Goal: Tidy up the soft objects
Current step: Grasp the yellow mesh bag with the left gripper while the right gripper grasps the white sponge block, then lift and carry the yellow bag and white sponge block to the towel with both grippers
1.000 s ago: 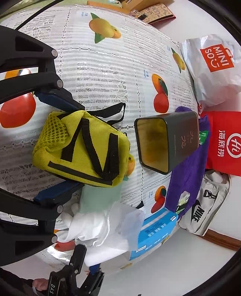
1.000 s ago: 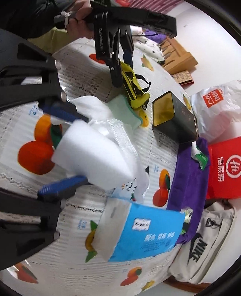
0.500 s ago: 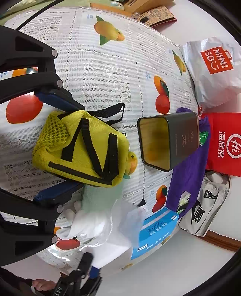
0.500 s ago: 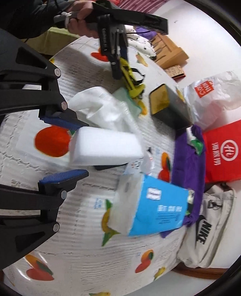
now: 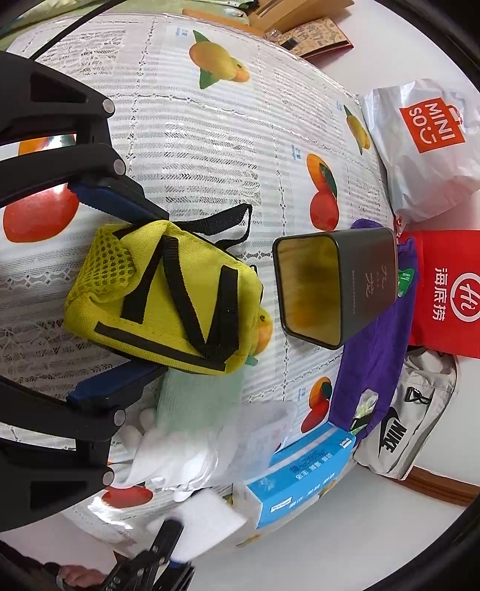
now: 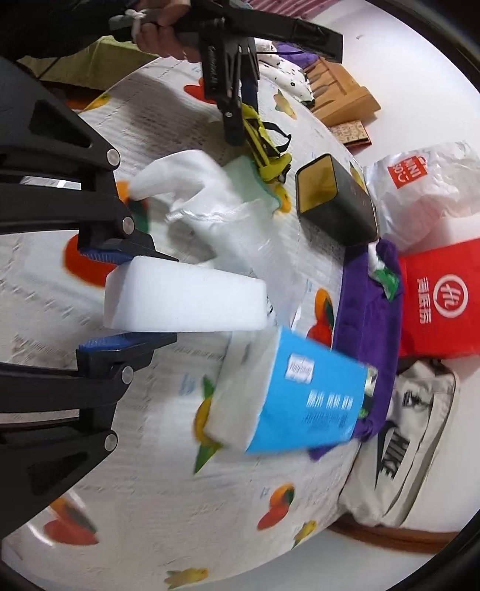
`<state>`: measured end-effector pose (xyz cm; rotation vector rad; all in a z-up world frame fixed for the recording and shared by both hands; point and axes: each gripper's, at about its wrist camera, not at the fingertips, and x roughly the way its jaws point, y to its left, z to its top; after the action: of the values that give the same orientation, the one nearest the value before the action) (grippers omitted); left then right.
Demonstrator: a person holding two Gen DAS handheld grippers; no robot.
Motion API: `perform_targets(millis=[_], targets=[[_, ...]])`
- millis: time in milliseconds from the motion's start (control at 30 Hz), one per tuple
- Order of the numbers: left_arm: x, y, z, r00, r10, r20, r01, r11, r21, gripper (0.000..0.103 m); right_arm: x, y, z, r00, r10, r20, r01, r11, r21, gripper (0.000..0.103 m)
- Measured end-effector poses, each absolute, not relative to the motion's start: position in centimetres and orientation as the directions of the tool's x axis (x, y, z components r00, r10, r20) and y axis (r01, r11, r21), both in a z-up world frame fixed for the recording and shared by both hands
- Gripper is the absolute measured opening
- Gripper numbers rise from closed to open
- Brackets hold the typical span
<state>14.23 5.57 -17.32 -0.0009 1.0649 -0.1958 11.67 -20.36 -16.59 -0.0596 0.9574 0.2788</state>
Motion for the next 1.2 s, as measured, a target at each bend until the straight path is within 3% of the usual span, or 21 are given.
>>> perform_targets(millis=[333,667,1200], targets=[[14.1,4.8,-17.7,0.475,-0.098,-0.874,0.147,0.989,-0.031,0.067,11.1,-23.4,-18.1,0.548,0.162,-0.821,-0.178,0.981,0.075,0.030],[13.7,5.9,-16.4,0.492,-0.130,-0.861,0.113,0.990,-0.085,0.042,11.0,-23.4,-17.9,0.550,0.215,-0.807,-0.213,0.970,0.114,0.030],[12.6,6.8,-11.8,0.558,-0.146,-0.817,0.078,0.989,-0.123,0.041,9.4,-24.0,-14.2,0.601,0.224,-0.767,-0.234,0.967,0.099,0.030]])
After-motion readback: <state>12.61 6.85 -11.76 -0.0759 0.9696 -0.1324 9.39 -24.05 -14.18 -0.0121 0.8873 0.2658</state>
